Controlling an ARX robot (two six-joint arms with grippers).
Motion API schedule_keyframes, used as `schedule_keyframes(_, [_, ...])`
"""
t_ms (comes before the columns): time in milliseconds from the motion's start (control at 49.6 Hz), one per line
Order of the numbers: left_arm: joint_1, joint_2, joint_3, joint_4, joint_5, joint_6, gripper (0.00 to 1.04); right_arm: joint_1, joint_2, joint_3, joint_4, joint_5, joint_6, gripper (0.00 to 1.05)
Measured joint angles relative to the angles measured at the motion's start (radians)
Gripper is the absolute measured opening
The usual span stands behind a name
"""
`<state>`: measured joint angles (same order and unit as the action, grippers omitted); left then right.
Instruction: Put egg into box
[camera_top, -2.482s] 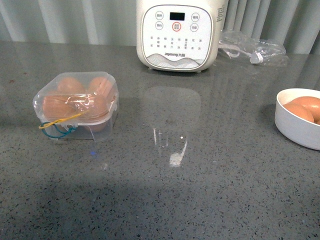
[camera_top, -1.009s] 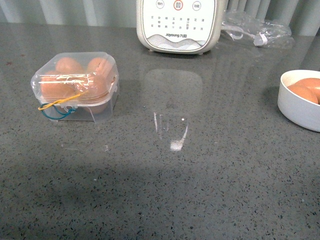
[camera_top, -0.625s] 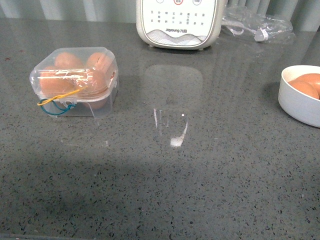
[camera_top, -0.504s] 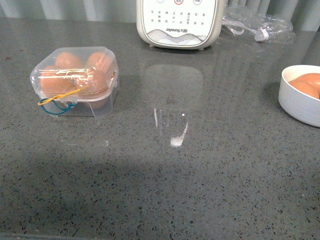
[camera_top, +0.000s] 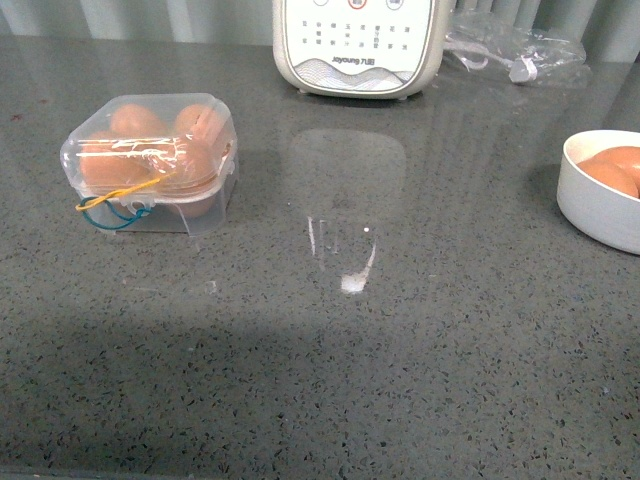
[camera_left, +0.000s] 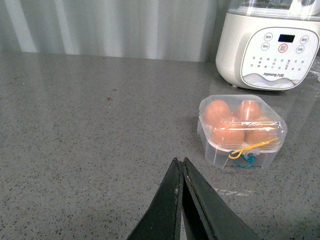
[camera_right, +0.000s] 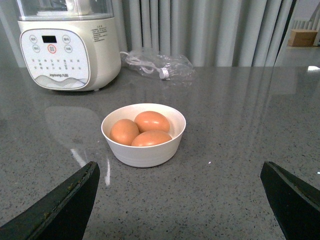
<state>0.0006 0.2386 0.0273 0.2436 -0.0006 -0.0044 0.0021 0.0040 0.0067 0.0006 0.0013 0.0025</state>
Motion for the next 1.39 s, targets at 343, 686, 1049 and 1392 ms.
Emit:
schedule_keyframes(343, [0.0, -0.19, 0.0, -0.226, 0.0, 0.0, 0.04, 0.0, 0.0, 0.0, 0.0, 0.0, 0.0, 0.98])
schedule_keyframes(686, [0.0, -0.235, 0.0, -0.243, 0.0, 0.0, 0.31, 0.0, 0.0, 0.0, 0.0, 0.0, 0.0, 0.98])
schedule_keyframes(1049, [0.0, -0.235, 0.0, -0.243, 0.0, 0.0, 1.0, 0.0, 0.0, 0.0, 0.0, 0.0, 0.0, 0.98])
schedule_keyframes(1392, [0.0, -0.235, 0.0, -0.243, 0.0, 0.0, 0.98, 0.0, 0.0, 0.0, 0.0, 0.0, 0.0, 0.98])
